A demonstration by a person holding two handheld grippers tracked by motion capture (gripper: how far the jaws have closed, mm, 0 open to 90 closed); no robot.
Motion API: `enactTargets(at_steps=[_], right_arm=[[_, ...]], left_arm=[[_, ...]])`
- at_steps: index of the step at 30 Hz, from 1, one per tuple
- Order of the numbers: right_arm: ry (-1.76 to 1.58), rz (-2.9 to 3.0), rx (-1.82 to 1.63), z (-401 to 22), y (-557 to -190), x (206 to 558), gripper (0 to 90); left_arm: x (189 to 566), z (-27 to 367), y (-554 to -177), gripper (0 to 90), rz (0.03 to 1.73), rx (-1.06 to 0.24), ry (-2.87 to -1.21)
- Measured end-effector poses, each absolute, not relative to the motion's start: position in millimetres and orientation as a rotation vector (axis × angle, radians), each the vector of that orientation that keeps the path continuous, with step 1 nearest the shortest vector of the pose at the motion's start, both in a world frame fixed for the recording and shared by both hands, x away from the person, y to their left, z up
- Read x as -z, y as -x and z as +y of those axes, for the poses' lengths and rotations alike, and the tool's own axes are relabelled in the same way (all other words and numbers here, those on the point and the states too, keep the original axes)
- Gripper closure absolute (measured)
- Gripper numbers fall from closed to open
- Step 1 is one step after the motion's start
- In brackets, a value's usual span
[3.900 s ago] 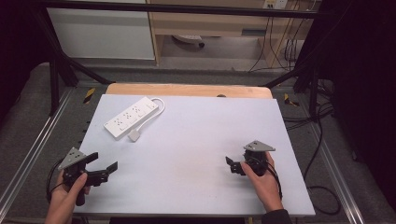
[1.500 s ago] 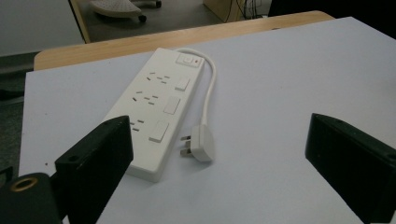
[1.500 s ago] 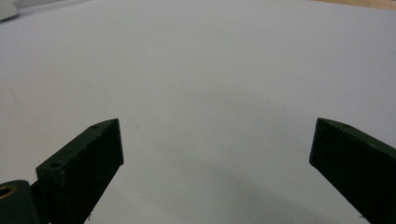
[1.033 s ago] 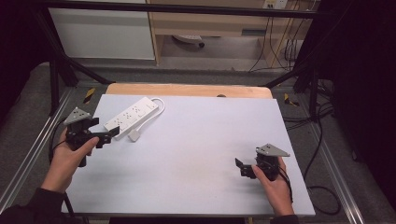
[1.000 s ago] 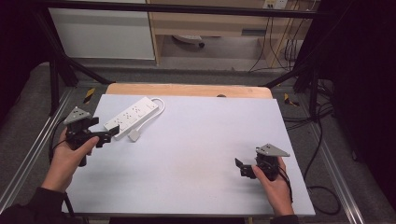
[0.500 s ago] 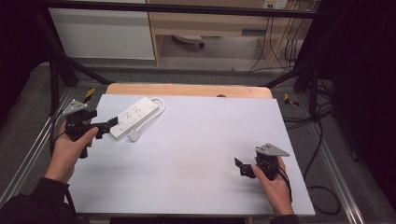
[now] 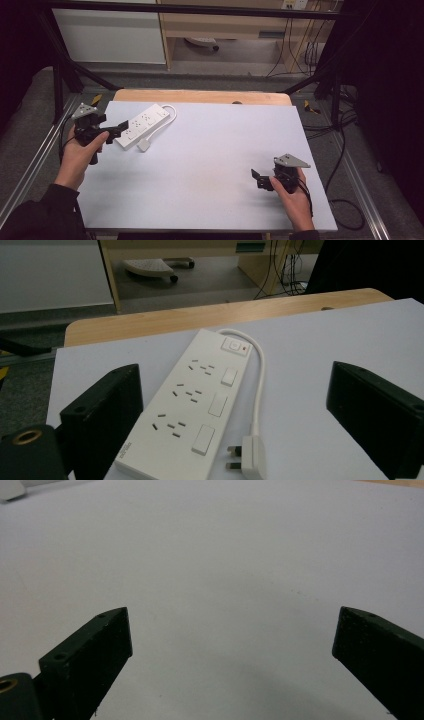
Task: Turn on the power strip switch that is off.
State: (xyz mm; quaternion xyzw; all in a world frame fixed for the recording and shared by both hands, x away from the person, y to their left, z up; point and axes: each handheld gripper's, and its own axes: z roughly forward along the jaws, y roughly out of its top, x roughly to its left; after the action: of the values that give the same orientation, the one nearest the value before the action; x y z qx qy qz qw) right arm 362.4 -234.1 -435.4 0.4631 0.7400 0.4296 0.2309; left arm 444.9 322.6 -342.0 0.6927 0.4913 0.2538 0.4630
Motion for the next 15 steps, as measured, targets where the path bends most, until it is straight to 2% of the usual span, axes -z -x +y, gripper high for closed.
enactTargets(at_steps=[15], right_arm=[[-1.271, 2.023, -1.184, -236.9, -361.9, 434.1, 2.9]], left_arm=[[347.1, 319.7, -461.8, 8.5, 1.235, -0.675, -1.686]])
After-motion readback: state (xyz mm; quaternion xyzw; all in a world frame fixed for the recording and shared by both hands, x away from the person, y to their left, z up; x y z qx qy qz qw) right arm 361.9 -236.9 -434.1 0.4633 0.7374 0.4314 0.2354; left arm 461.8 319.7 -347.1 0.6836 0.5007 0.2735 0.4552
